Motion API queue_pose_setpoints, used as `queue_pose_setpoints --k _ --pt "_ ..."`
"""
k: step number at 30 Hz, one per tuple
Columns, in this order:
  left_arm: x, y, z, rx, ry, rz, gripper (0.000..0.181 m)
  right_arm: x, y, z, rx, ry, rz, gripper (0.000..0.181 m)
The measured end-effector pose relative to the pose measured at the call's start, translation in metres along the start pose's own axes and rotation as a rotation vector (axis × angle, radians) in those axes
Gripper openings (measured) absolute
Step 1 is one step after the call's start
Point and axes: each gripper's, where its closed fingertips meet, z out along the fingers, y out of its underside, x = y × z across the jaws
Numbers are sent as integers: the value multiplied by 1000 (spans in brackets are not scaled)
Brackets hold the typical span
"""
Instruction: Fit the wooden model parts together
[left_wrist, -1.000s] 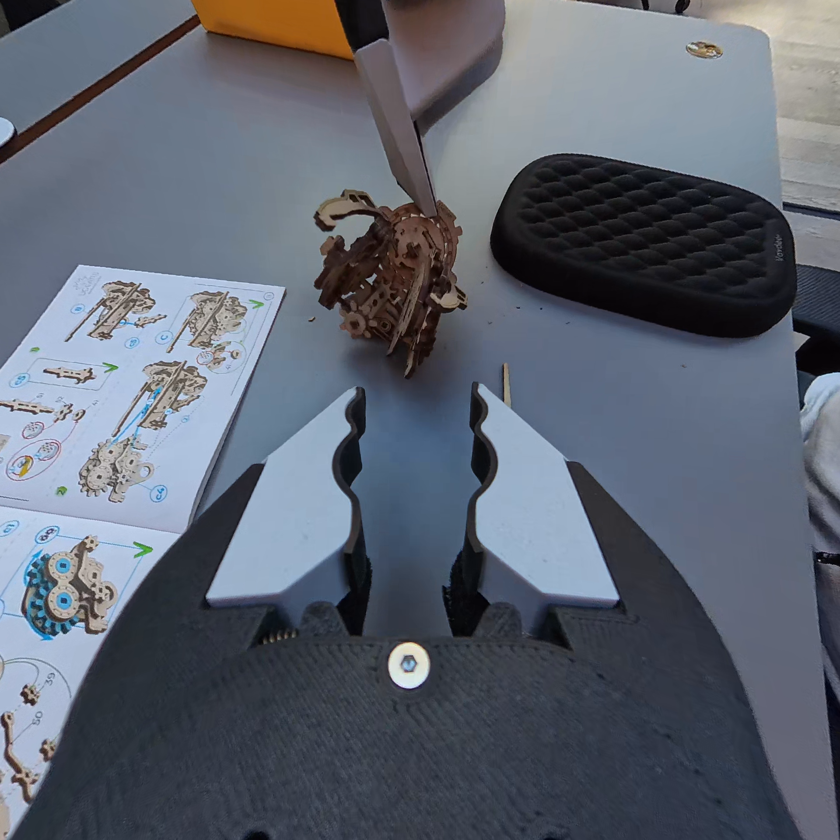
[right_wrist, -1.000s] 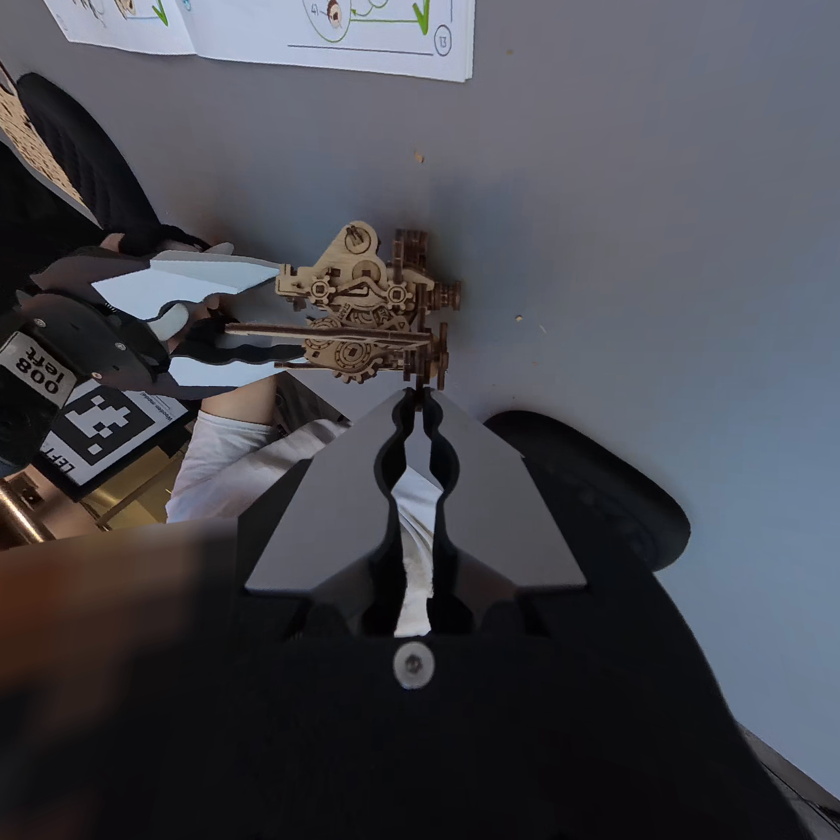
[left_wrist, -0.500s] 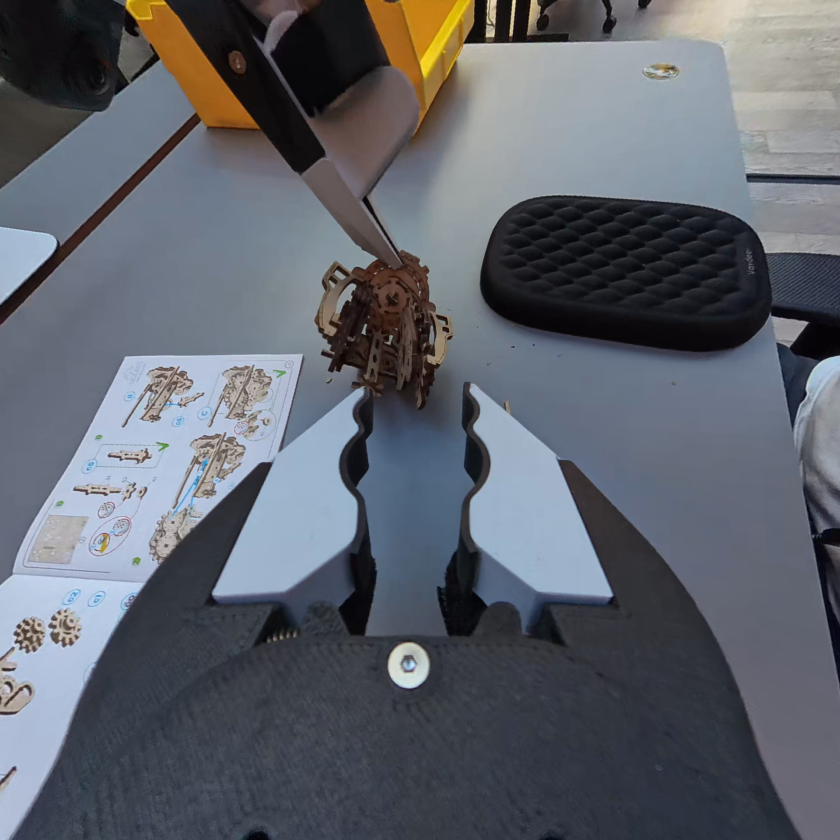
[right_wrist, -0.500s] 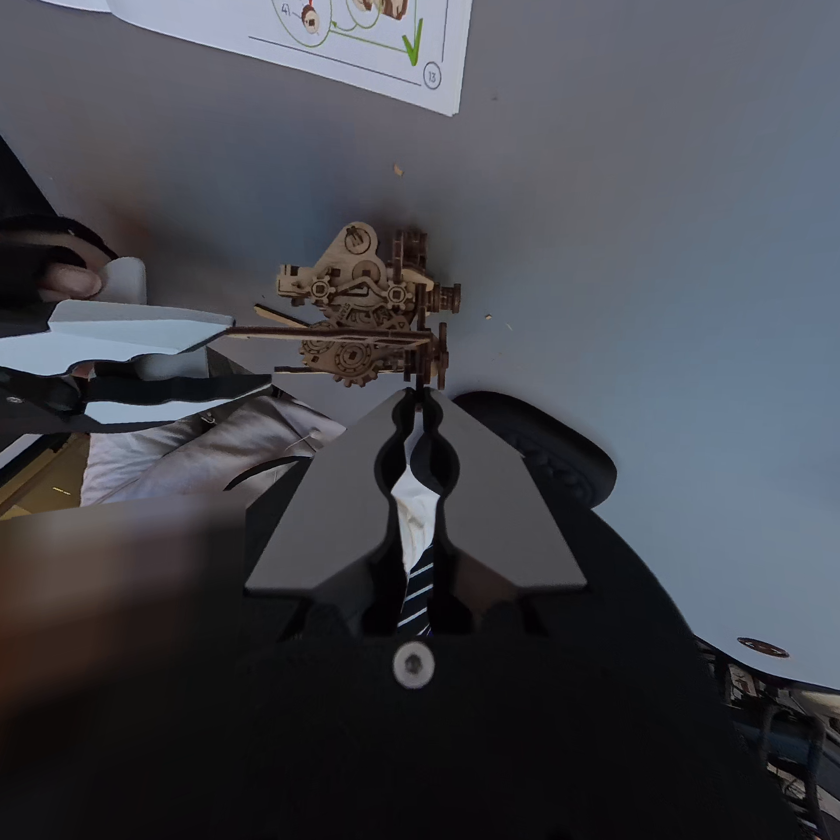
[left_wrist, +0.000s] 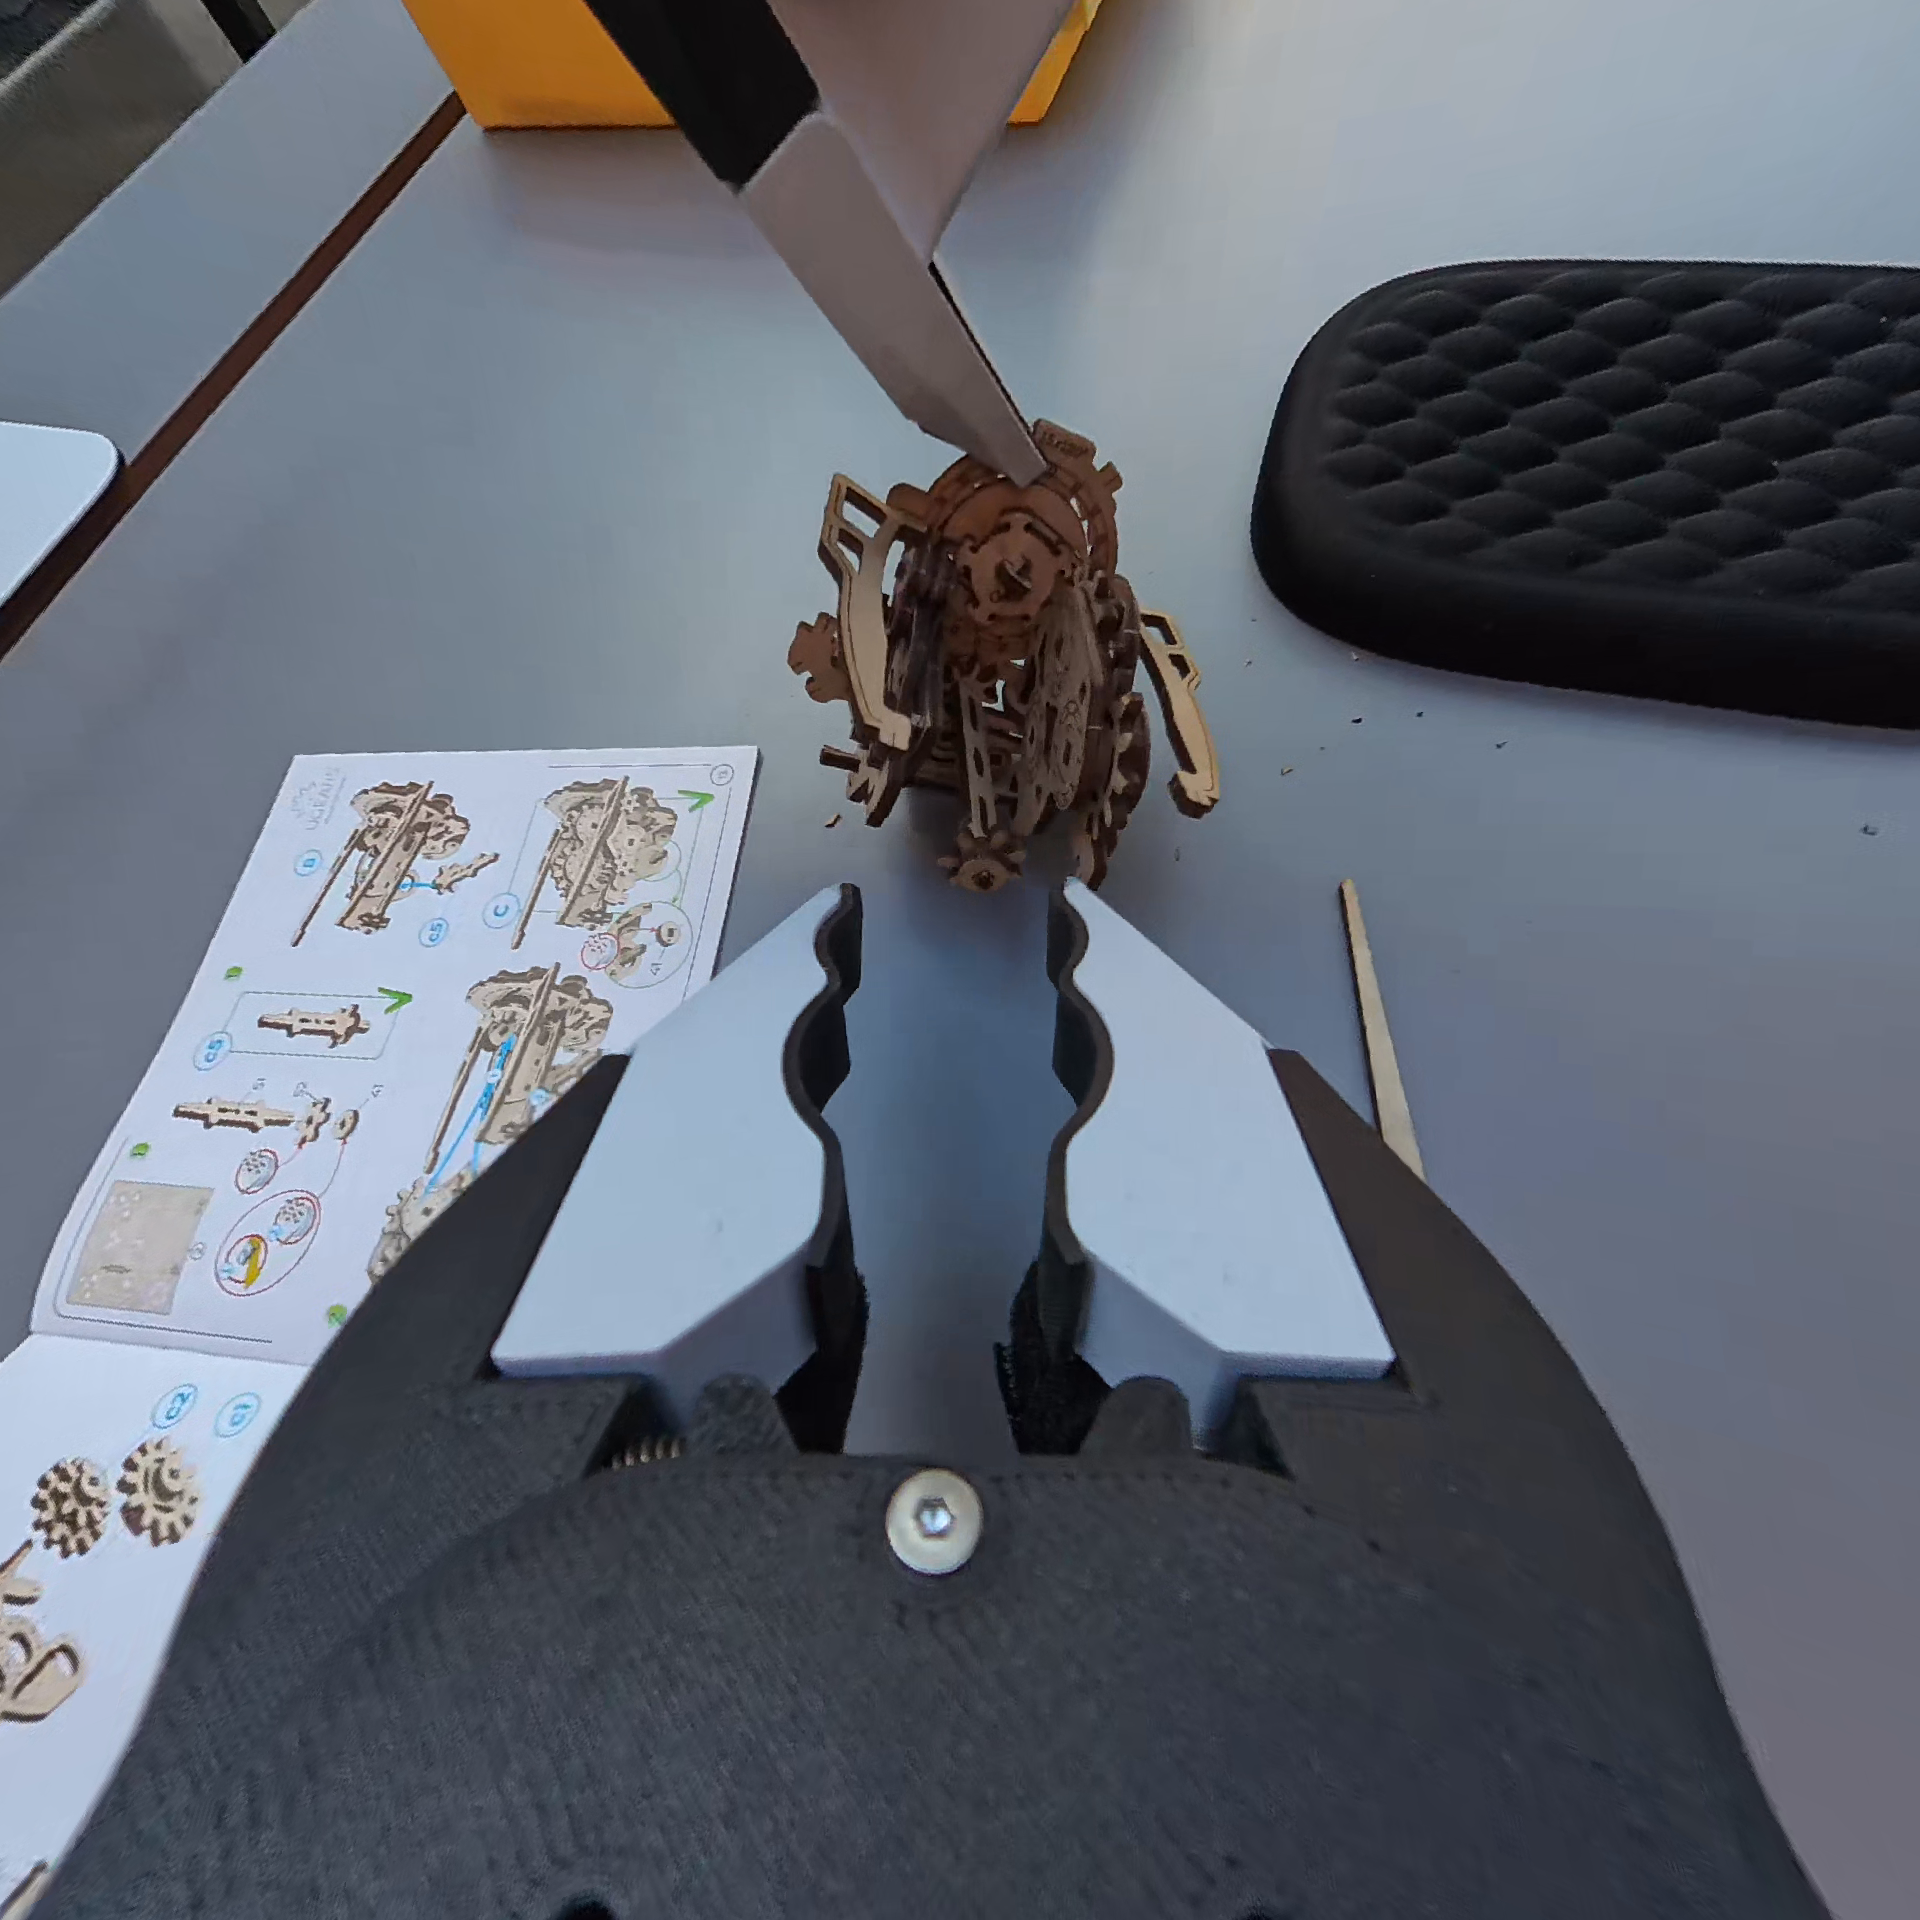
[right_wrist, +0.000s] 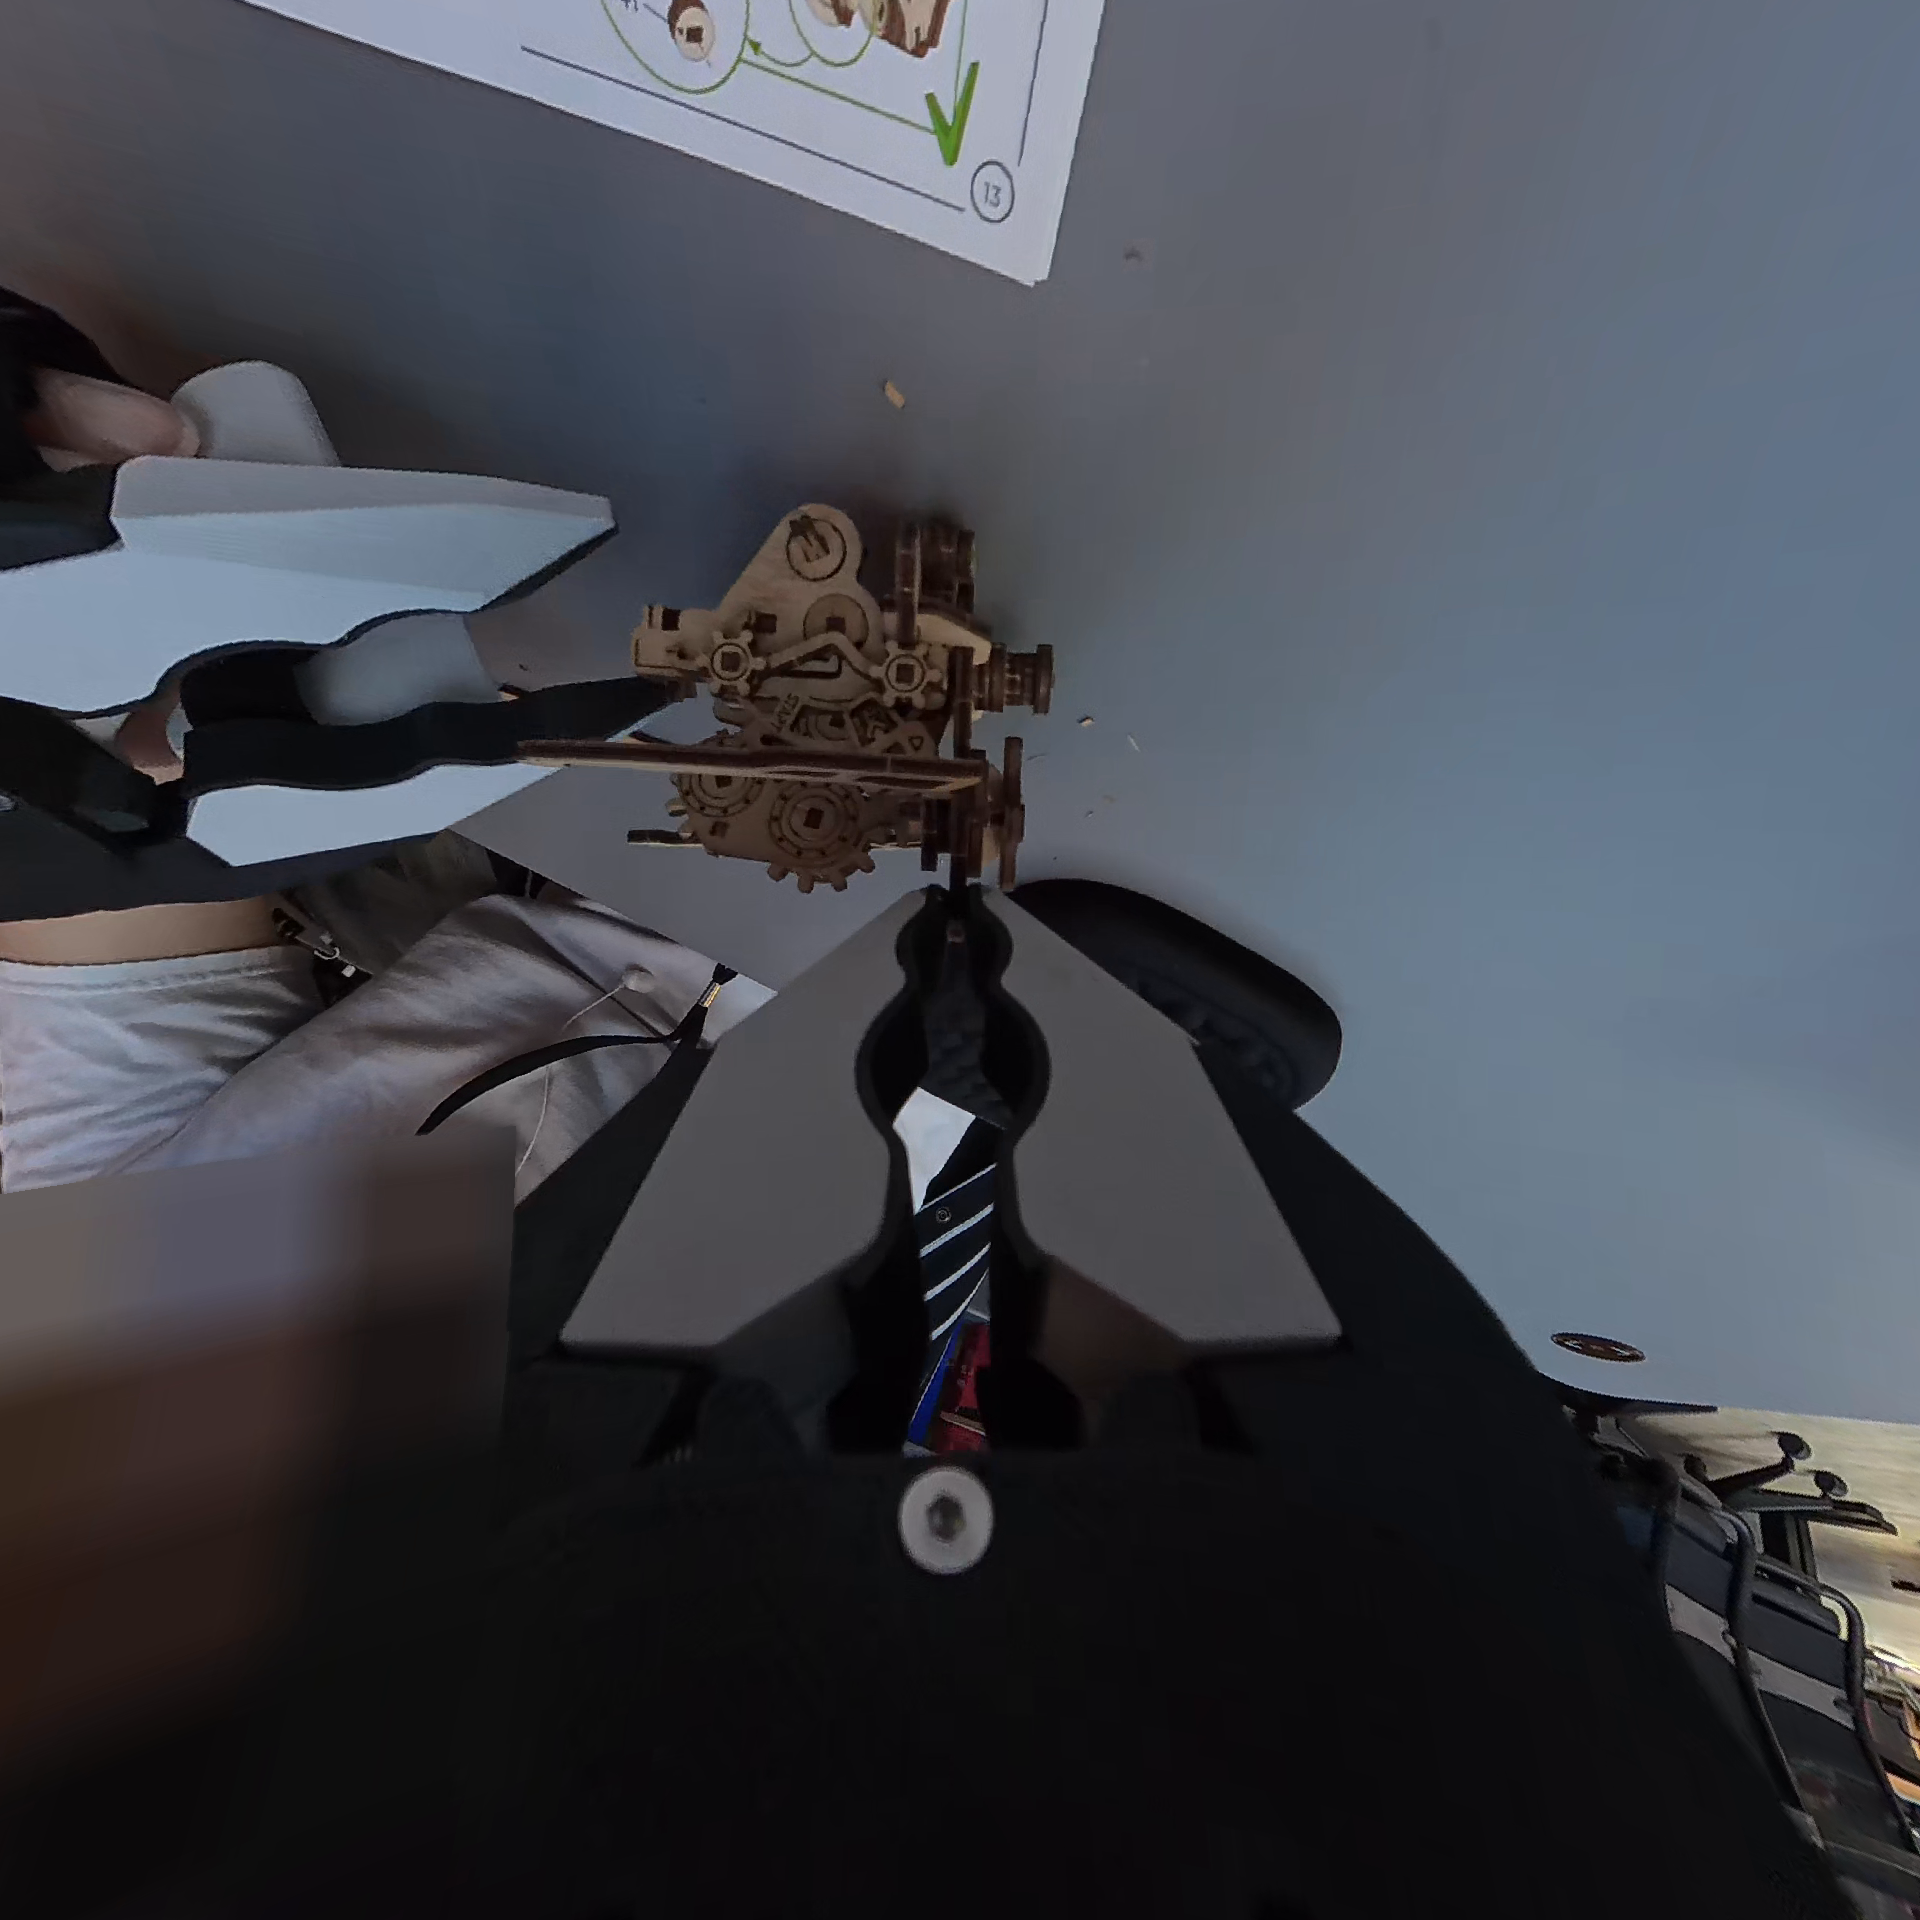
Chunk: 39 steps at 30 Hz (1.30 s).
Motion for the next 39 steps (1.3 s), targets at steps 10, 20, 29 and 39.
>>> queue_pose_setpoints --k 10,20,29,39 --pt "4 -2 6 22 -31 48 19 -5 -3 -1 -36 36 1 1" --pt "6 6 9 1 1 32 16 -14 -2 1 -86 55 -15 2" --pt "6 8 9 -9 19 -16 16 -7 0 0 -118 134 -65 18" --pt "1 11 4 3 34 -81 16 -9 12 -17 -63 87 -119 28"
